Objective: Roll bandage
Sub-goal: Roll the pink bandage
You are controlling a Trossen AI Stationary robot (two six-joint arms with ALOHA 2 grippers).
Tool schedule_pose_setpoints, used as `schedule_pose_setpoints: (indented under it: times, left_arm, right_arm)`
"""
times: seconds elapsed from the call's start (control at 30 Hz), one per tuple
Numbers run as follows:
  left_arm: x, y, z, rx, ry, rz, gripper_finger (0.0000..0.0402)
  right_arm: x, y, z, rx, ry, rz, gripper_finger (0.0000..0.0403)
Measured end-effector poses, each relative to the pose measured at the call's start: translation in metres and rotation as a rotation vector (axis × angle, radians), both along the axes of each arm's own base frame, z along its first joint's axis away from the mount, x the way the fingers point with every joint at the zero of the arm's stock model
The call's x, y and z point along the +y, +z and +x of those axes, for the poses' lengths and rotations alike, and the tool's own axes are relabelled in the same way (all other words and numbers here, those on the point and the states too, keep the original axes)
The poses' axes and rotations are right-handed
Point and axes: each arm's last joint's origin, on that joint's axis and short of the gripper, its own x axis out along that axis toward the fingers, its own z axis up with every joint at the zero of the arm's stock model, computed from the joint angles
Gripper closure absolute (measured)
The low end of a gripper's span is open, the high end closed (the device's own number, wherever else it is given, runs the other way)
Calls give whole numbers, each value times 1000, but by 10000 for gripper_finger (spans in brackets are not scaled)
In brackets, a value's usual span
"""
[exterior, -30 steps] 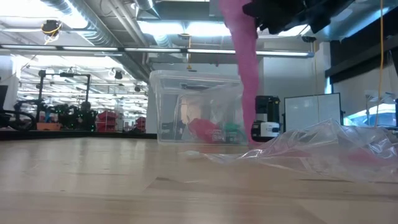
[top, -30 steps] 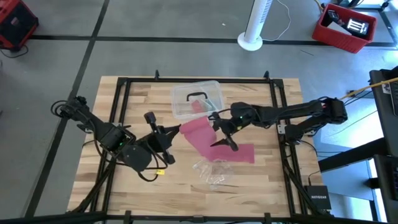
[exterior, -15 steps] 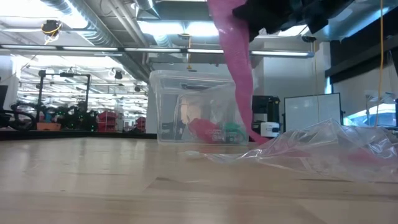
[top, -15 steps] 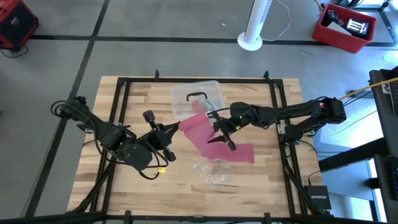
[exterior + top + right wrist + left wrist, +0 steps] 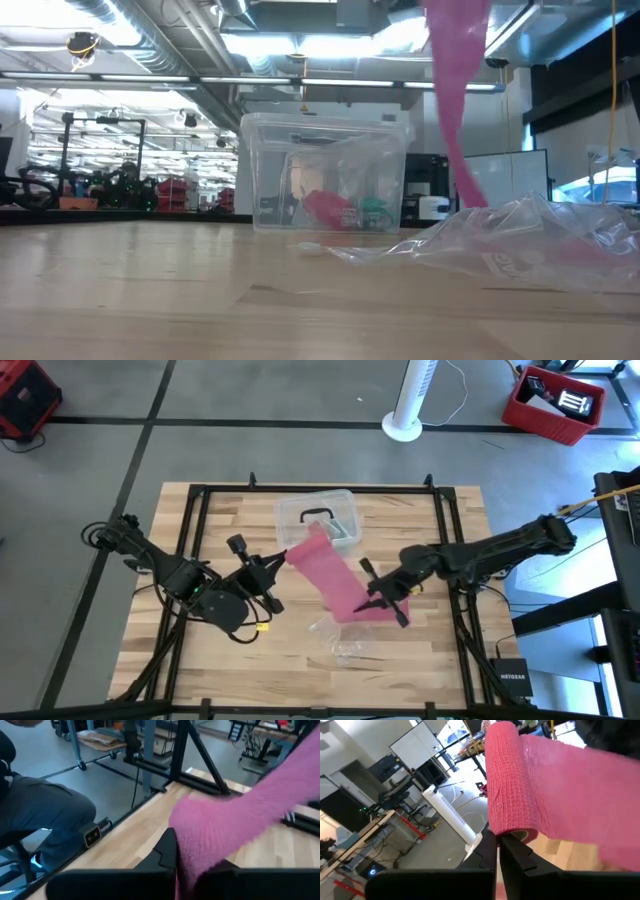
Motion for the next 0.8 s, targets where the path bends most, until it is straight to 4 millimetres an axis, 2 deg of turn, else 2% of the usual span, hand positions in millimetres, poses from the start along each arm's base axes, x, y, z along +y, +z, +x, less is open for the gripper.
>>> schedule_pose_setpoints:
  times: [0.13, 0.4, 0.57, 0.8]
  left_arm:
    - [10, -6, 6, 3, 53, -18, 401]
    - [28, -30, 25, 67, 147, -39, 401]
    - [27, -50, 41, 153, 140, -28, 401]
    - [23, -78, 64, 279, 115, 1, 401]
  right_arm:
    - [6, 11, -10, -44, 20, 16, 398]
    - [8, 21, -10, -104, 36, 101, 399]
    - [8, 54, -9, -185, 36, 129, 400]
    - [2, 99, -10, -258, -73, 131, 399]
